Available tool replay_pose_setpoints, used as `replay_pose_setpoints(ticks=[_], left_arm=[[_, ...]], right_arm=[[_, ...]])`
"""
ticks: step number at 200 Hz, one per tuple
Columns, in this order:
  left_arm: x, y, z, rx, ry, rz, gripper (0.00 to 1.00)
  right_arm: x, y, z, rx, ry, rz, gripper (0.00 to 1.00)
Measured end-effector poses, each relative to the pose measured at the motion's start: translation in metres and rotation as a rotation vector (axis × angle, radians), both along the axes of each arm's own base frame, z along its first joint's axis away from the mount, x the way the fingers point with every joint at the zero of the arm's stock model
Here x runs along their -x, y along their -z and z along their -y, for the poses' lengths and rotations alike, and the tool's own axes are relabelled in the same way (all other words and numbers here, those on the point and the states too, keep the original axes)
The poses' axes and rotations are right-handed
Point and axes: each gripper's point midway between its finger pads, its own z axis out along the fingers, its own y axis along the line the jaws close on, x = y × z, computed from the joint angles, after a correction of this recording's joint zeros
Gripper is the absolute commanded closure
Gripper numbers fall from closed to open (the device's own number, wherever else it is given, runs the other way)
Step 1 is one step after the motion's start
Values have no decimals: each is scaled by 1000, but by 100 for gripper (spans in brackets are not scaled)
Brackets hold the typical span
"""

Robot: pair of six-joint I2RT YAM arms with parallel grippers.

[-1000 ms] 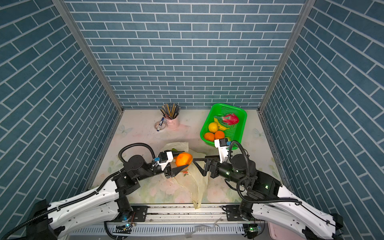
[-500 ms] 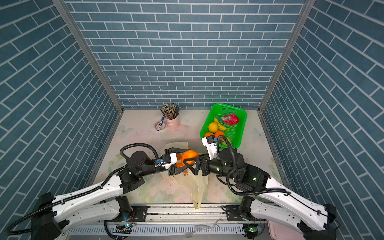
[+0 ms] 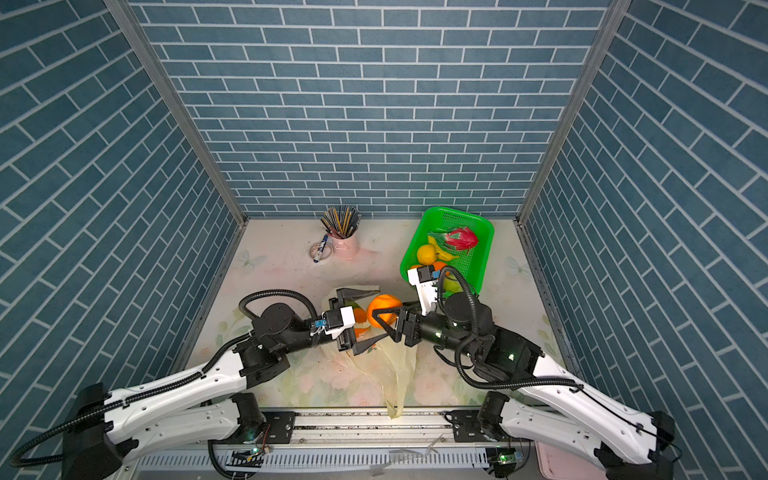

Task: Untie the knot of the plastic bag and take out the fruit
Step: 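Grasp the tangerine with the right gripper while the left gripper holds it, then carry the tangerine with the right gripper into the green basket and release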

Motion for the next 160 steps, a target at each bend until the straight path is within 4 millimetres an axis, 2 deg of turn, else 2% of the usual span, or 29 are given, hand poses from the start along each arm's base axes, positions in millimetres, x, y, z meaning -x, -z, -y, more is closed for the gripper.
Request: replay_pose_setpoints(ticks=[34,56,76,122,160], left_arm=[[-8,-18,-17,61,-87,-38,12],[-14,-20,-29,66,-152,-94,11],[-21,-18,-37,46,-206,-159,12],[-34,-17,-56,8,-326,-293,12],[-34,-9,-66,-19,-359,-354,12]], right_arm=[[-24,-33,22,-2,116,79,41],[-49,-51,43,22,224,124,43],[-76,-59,61,69,325,144,43],[-141,-48,91,239,466,115,44],[-194,-11,114,398,521,35,46]])
